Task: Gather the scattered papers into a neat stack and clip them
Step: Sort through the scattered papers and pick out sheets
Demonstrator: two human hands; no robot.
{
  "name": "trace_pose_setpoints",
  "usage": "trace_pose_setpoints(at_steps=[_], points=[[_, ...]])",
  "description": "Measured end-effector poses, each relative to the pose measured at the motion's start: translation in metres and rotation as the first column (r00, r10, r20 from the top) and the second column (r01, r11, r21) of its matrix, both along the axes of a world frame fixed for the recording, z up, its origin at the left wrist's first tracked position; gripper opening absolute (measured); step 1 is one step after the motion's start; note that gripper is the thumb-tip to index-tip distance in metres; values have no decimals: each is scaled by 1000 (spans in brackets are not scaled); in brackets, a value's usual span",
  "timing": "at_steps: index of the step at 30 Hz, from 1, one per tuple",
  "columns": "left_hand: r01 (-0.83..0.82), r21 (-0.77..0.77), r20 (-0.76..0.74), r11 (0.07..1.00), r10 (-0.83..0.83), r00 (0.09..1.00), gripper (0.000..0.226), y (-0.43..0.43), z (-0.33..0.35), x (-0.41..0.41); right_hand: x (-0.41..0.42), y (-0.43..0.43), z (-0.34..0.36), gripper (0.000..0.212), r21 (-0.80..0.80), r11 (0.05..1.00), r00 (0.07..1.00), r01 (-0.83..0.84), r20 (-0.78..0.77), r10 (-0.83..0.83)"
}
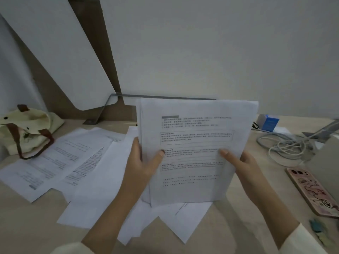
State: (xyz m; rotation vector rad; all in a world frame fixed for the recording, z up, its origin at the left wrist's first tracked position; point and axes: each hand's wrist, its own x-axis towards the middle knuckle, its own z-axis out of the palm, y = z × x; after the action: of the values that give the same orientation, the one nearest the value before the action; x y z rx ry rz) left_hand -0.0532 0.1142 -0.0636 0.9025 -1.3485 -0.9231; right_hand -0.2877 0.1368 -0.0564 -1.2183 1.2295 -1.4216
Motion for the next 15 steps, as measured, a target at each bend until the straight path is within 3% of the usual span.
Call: trace_pose_setpoints(at_steps=[4,8,11,15], points=[[16,44,-23,999,-15,1000,40,2,-10,-12,14,3,-5,25,-32,997,998,63,14,-63],[-70,-30,-53,997,68,996,29,2,-1,-8,9,5,4,27,-121,982,987,144,89,-134],[-89,-6,-49,996,89,995,24,10,-15,-9,8,8,-14,27,-72,976,978,206,37,-203],[-18,52,-54,998,21,998,27,18,-23,-20,24,11,-33,21,-29,979,976,201,93,-197]])
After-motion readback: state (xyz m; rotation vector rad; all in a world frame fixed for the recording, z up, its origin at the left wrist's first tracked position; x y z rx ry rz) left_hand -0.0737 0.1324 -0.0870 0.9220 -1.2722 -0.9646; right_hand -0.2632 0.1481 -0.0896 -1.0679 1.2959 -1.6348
